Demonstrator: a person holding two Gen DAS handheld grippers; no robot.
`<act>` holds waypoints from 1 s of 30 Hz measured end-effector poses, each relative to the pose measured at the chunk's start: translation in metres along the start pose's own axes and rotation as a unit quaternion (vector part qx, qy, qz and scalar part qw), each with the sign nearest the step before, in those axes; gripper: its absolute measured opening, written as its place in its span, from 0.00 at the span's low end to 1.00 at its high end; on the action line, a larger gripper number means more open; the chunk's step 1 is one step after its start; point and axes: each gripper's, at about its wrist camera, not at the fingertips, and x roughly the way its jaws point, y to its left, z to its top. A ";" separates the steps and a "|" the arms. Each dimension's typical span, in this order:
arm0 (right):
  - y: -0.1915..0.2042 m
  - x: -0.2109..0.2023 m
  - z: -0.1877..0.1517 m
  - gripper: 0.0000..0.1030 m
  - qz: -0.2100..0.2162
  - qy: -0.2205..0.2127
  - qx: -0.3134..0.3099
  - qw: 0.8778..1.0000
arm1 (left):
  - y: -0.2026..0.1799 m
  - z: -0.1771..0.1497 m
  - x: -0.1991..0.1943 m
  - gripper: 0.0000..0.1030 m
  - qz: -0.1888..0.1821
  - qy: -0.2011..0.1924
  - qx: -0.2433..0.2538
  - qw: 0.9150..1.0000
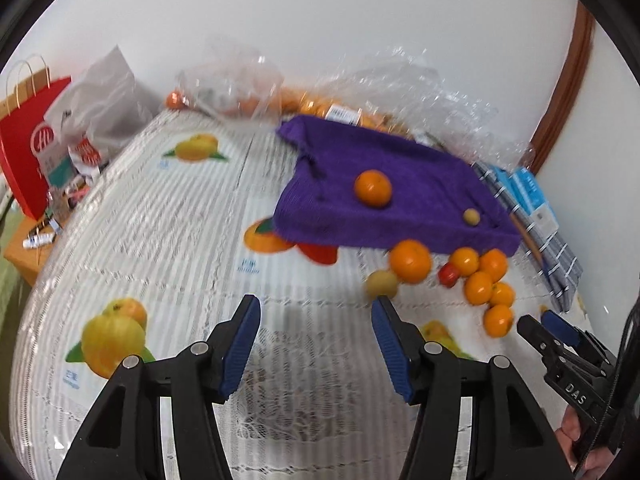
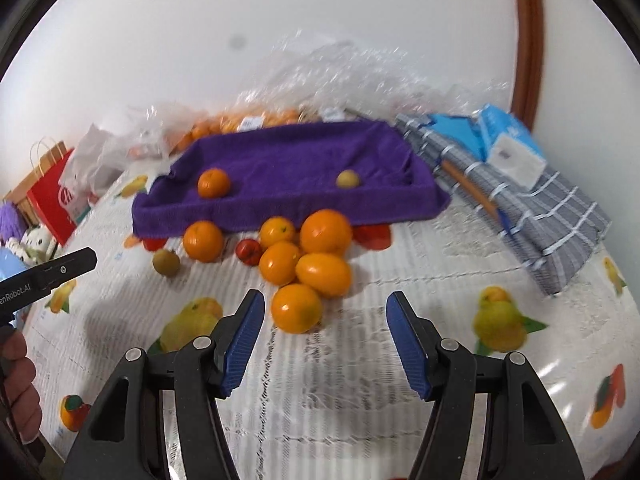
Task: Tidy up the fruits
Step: 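Grasp a yellow-green fruit with the left tool while the right tool grasps an orange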
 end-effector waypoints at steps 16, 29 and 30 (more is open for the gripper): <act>0.007 0.029 -0.007 0.34 0.046 0.028 -0.007 0.999 | -0.045 0.003 0.051 0.54 -0.052 0.027 0.065 0.996; 0.002 0.029 -0.007 0.34 0.064 0.031 -0.004 0.997 | -0.046 0.000 0.063 0.25 -0.087 0.028 0.055 0.994; 0.001 0.026 -0.008 0.34 0.063 0.027 -0.006 0.998 | -0.044 0.000 0.062 0.25 -0.091 0.025 0.050 0.994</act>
